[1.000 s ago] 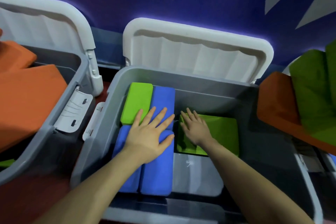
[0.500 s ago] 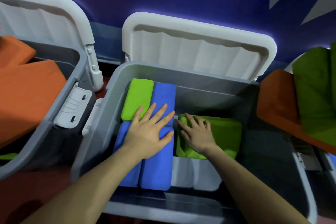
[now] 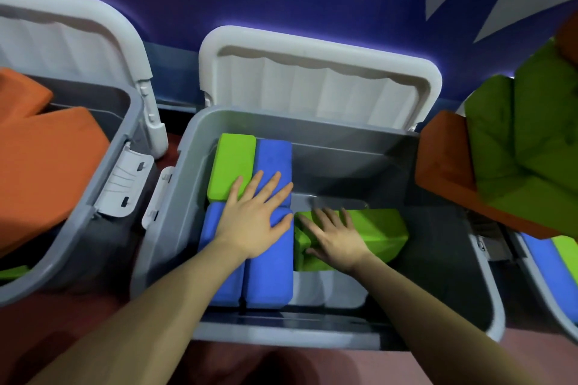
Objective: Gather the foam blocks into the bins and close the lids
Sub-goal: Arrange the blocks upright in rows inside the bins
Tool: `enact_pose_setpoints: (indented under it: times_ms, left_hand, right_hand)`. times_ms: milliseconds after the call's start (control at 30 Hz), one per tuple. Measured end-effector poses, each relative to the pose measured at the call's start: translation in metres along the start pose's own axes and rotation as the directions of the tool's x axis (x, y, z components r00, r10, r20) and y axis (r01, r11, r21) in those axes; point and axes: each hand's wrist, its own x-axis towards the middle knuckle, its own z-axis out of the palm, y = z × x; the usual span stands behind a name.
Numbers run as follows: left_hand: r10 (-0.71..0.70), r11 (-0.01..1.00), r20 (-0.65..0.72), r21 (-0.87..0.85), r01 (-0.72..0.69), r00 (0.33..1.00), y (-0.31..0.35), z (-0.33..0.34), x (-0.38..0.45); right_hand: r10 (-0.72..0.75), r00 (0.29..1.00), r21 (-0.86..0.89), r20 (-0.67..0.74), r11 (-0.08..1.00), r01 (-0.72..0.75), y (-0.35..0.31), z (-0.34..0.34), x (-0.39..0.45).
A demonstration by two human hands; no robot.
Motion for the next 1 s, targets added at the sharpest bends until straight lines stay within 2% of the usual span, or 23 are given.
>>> enact_pose_setpoints:
  times_ms: [200,267,367,467,667,867,1000]
  left_hand:
    - [0.001,1.0,0.029,-0.012,0.0,1.0,0.0,-0.001,0.0]
    - [0.007,1.0,0.057,-0.015,-0.006,0.998,0.0,-0.002,0.0]
    - [-0.004,1.0,0.098,-0.014,0.005,0.995,0.001,-0.005,0.0]
    - [0.004,1.0,0.138,0.017,-0.006,0.99,0.003,-0.009,-0.001]
    - [0.01,1.0,0.313,0.005,-0.013,0.95,0.011,-0.021,-0.005]
    - [0.134,0.984,0.327,-0.153,-0.088,0.936,0.032,-0.036,-0.026]
    - [0.179,0.965,0.282,-0.235,-0.113,0.942,0.046,-0.047,-0.024]
  right_hand:
    - [-0.026,0.997,-0.041,0.067,0.999,0.029,-0.003,-0.021,-0.008]
    - [0.047,0.999,-0.043,0.007,0.998,-0.047,-0.001,-0.032,-0.018]
    - [0.115,0.977,0.043,-0.177,0.993,-0.109,0.002,-0.043,-0.038]
    - [0.163,0.94,0.013,-0.3,0.986,-0.167,-0.006,-0.052,-0.058]
    - [0.254,0.898,0.026,-0.36,0.965,-0.263,-0.03,-0.068,-0.08]
    - [0.269,0.871,0.02,-0.412,0.958,-0.287,-0.041,-0.075,-0.095]
    - [0.325,0.826,0.12,-0.461,0.945,-0.305,-0.04,-0.087,-0.104]
